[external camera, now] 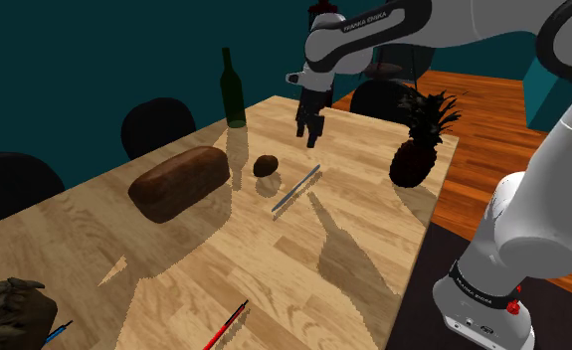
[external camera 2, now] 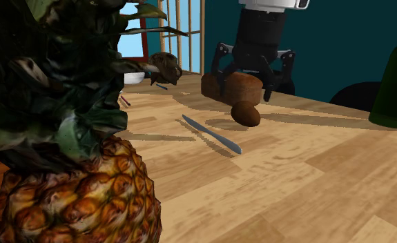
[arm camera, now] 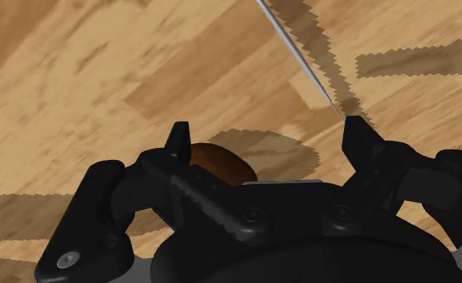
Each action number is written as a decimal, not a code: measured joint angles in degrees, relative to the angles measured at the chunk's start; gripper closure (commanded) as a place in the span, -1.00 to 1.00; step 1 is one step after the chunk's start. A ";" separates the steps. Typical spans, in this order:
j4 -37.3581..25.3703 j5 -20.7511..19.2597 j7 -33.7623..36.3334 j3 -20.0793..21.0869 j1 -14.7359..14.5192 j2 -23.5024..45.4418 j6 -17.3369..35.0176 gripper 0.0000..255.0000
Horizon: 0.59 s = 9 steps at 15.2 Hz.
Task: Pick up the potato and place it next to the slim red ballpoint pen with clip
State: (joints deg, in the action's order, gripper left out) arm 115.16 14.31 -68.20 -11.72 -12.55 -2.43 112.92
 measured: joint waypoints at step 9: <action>-17.05 5.50 -22.21 3.25 -0.87 18.38 -1.91 -1.00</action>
State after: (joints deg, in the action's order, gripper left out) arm 98.10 19.81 -90.41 -8.47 -13.42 15.95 111.01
